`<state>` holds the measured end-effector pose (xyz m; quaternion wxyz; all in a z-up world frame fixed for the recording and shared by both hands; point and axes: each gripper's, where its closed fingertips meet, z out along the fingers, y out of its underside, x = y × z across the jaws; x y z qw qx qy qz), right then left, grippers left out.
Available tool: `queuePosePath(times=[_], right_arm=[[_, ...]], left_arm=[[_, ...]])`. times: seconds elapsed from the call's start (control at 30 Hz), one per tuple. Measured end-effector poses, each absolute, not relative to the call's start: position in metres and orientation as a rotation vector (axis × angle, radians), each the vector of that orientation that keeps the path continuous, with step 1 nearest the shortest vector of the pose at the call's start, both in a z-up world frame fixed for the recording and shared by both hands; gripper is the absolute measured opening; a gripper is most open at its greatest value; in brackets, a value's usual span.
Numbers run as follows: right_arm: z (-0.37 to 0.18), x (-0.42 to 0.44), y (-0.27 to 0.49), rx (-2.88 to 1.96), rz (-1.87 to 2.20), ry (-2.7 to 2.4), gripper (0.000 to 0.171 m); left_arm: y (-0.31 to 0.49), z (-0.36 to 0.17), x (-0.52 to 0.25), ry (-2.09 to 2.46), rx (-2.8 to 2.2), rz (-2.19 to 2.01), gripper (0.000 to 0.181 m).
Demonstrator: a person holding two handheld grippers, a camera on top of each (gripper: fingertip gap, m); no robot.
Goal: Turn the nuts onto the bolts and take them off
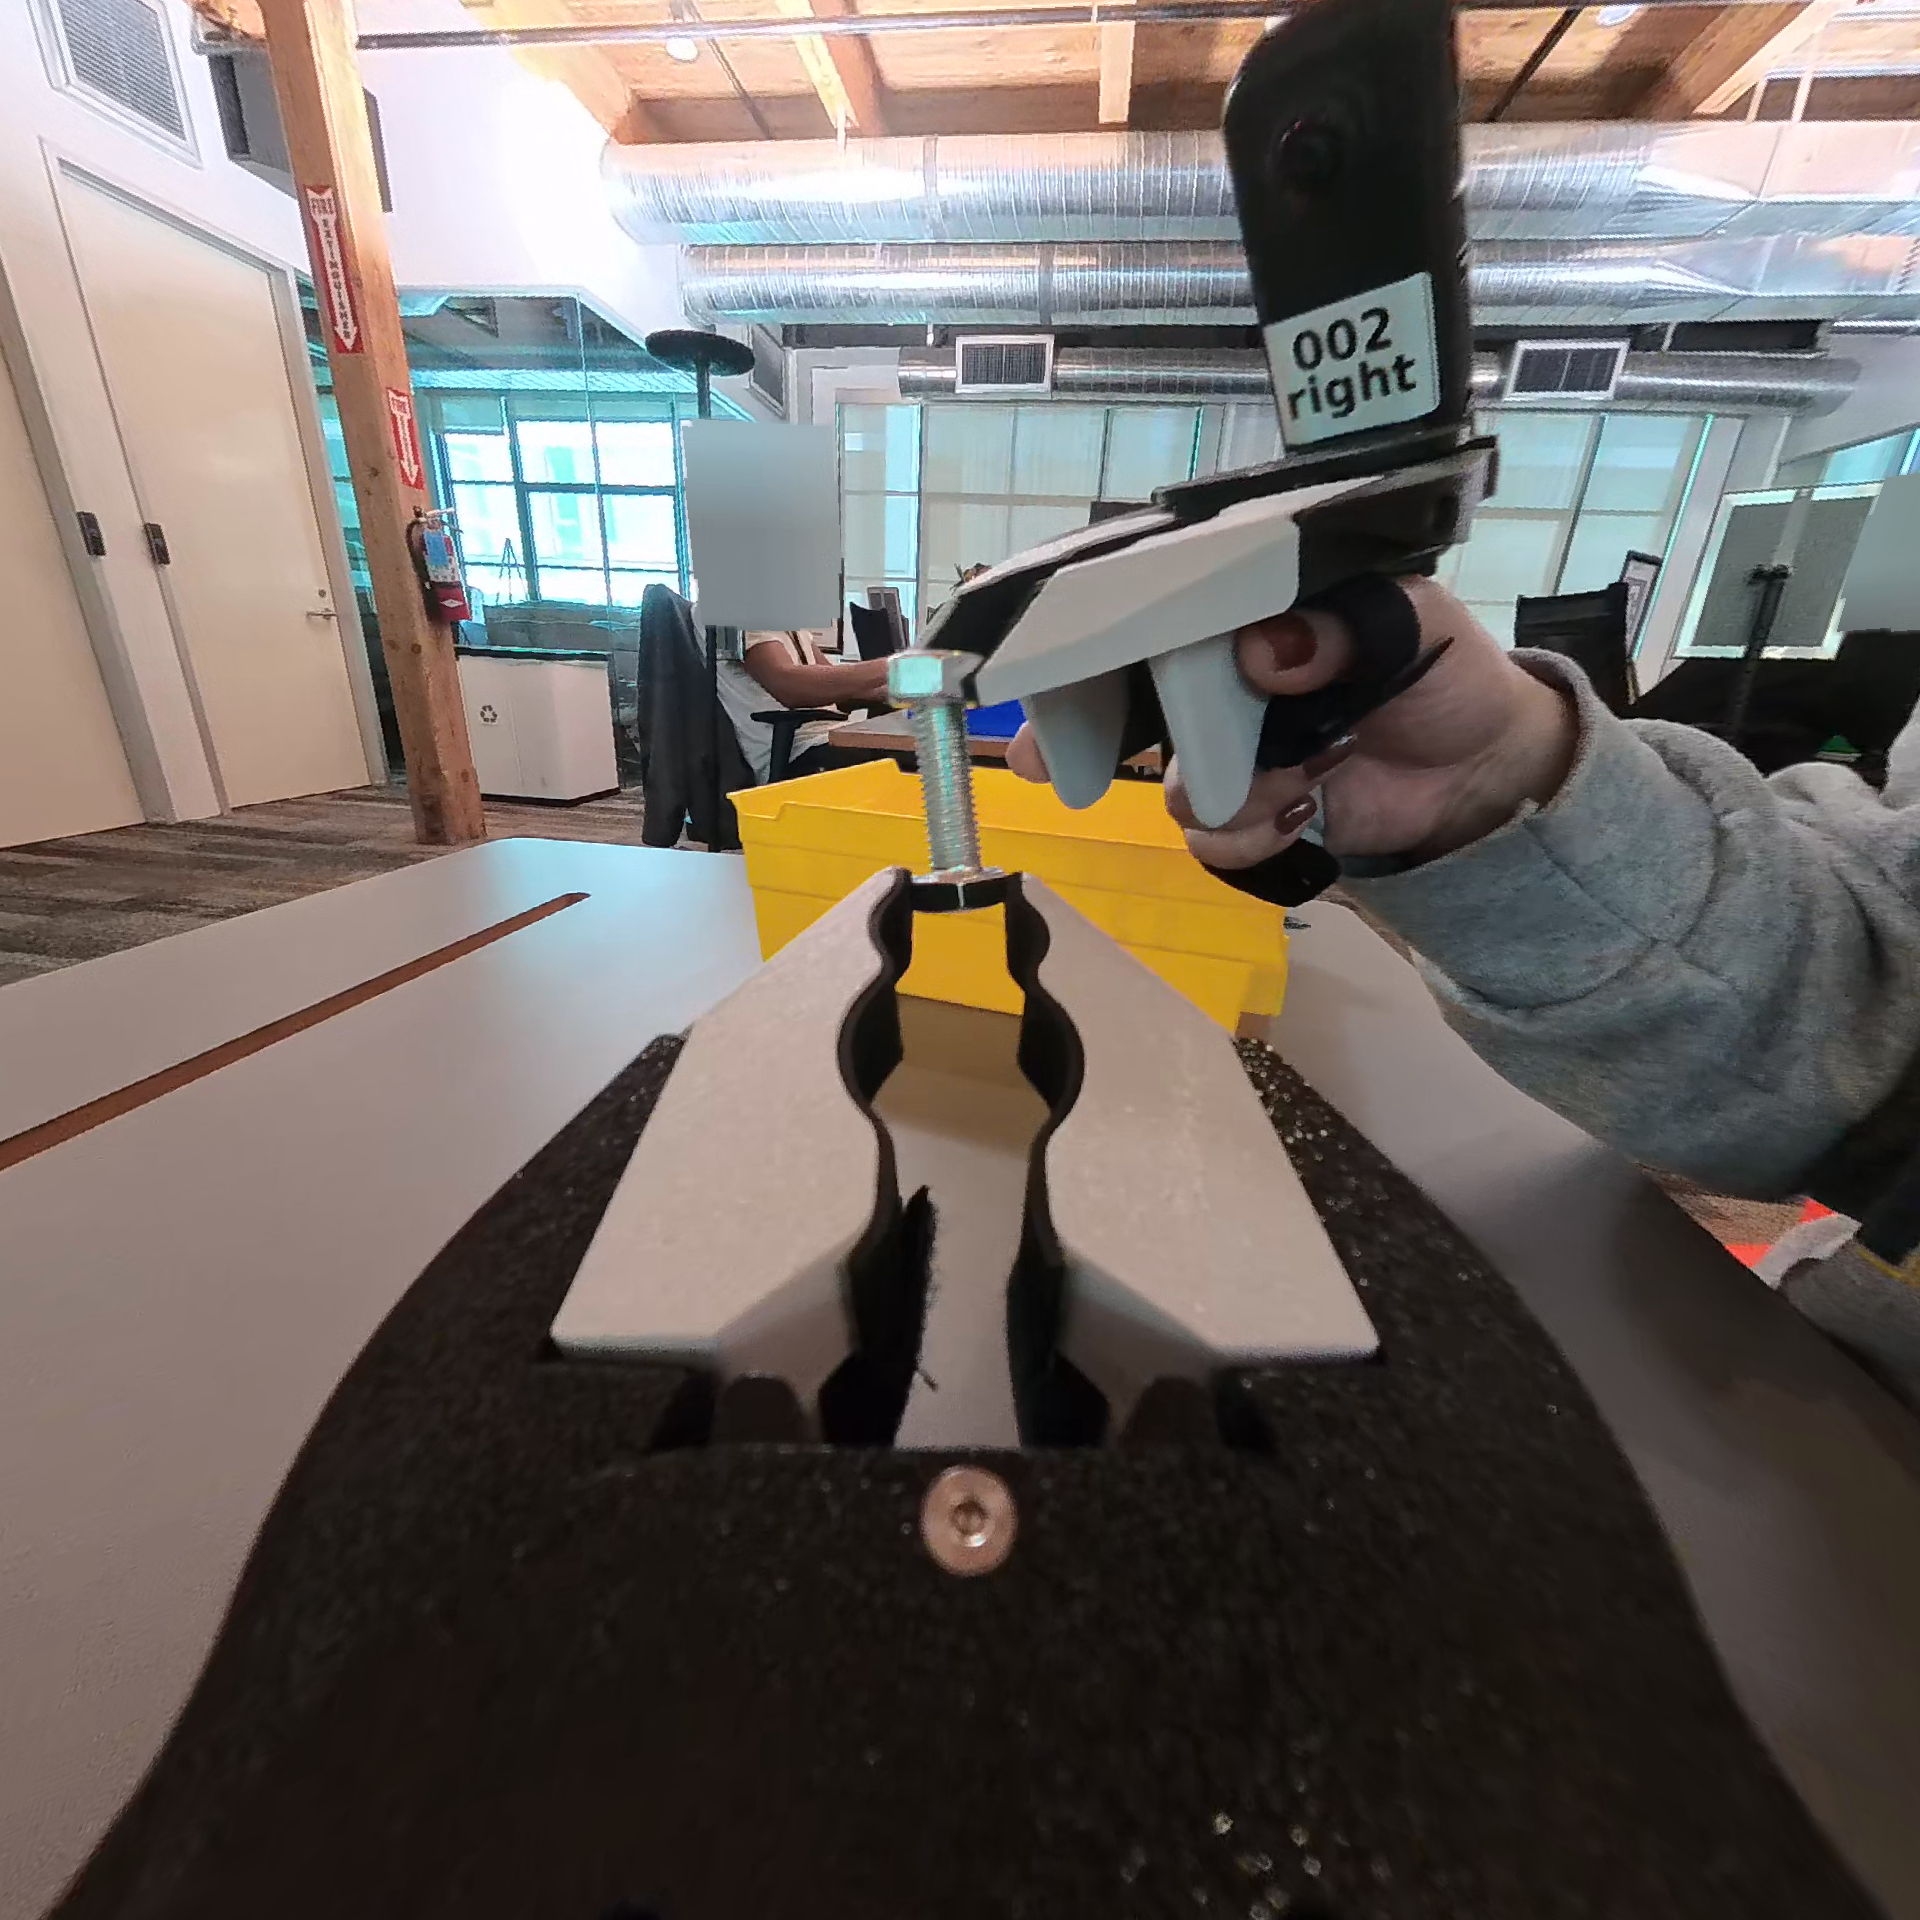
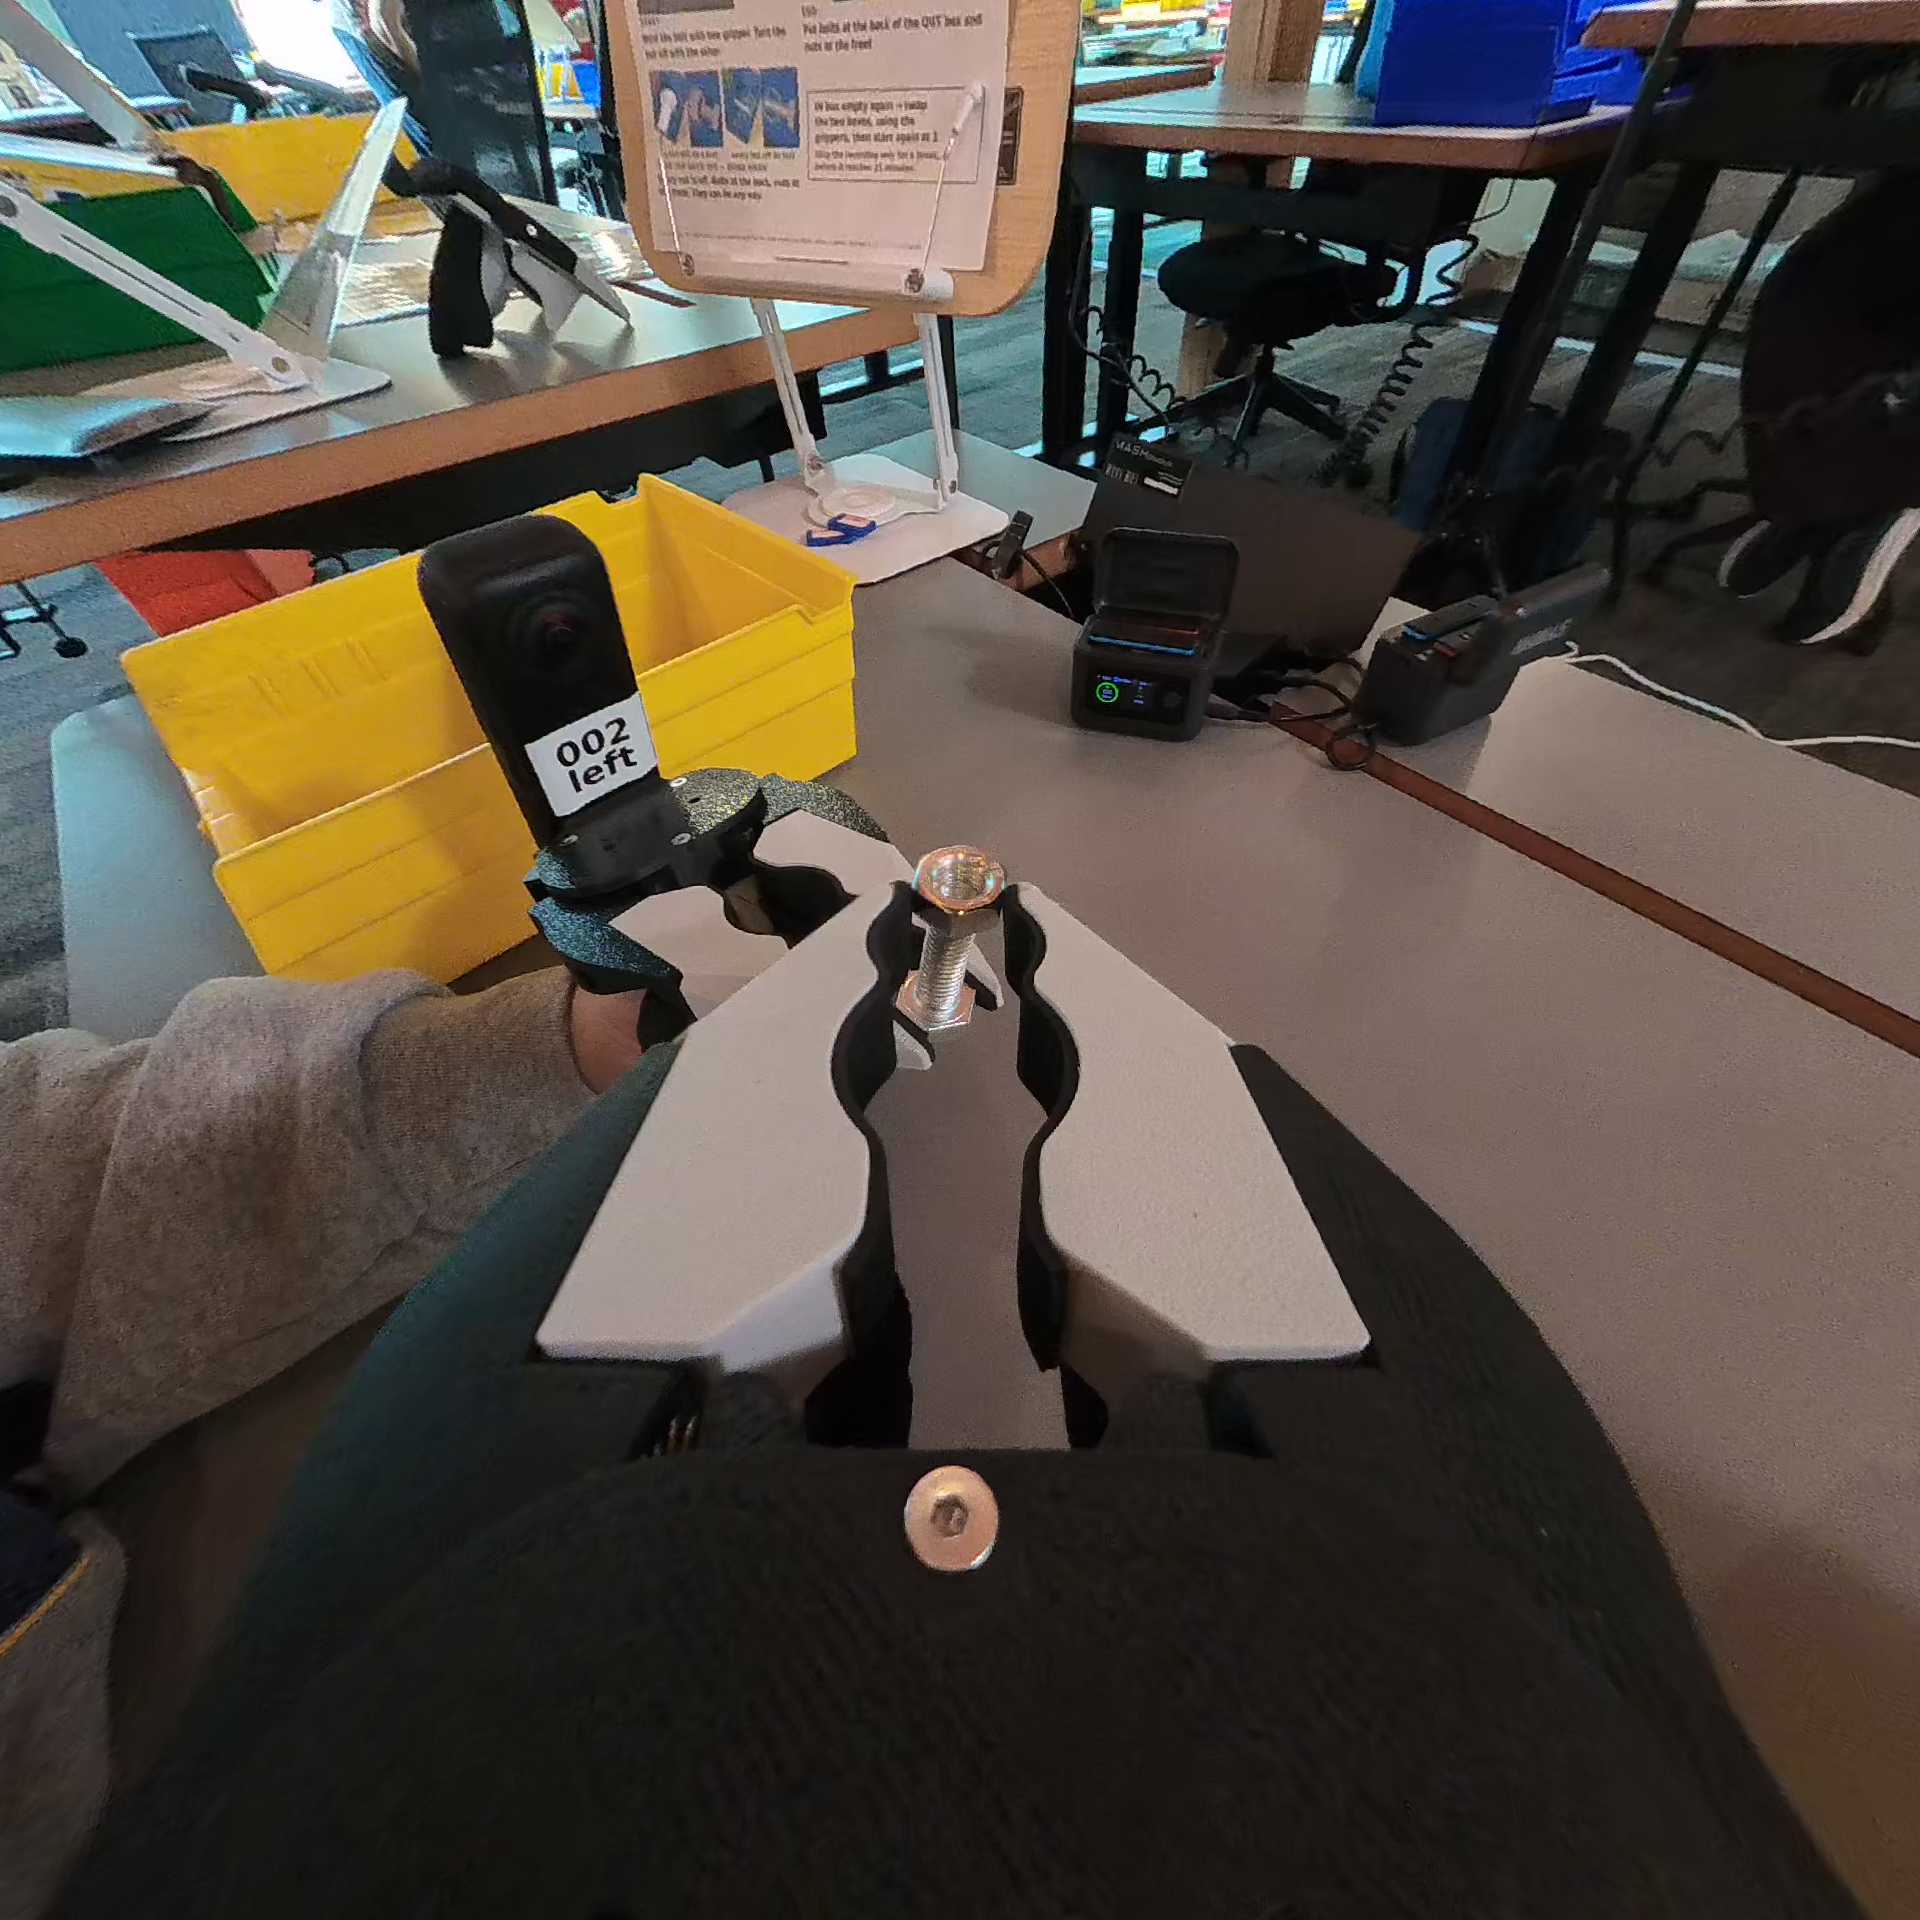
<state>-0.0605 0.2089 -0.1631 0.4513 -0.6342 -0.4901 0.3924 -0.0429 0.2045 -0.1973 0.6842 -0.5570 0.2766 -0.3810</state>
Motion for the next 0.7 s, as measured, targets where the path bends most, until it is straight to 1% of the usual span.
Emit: queuePosePath(times=[0.03, 0.33, 0.43, 0.5, 0.6, 0.7], right_arm=[[-0.163, -0.060, 0.209, -1.567, 0.977, -1.212, 0.016], [-0.163, -0.059, 0.209, -1.558, 0.982, -1.200, 0.018], [-0.164, -0.058, 0.211, -1.561, 0.979, -1.183, 0.024], [-0.161, -0.060, 0.208, -1.509, 1.004, -1.187, 0.036], [-0.150, -0.064, 0.186, -1.342, 1.178, -1.245, 0.048], [-0.143, -0.061, 0.158, -1.207, 1.429, -1.322, 0.045]], left_arm=[[0.204, -0.197, -0.042, 0.622, -1.247, -0.855, 0.015], [0.204, -0.197, -0.041, 0.630, -1.244, -0.861, 0.015], [0.203, -0.196, -0.041, 0.634, -1.239, -0.866, 0.015], [0.199, -0.194, -0.039, 0.643, -1.222, -0.895, 0.015], [0.182, -0.187, -0.030, 0.713, -1.161, -1.053, 0.015], [0.163, -0.182, -0.021, 0.784, -1.101, -1.233, 0.015]])
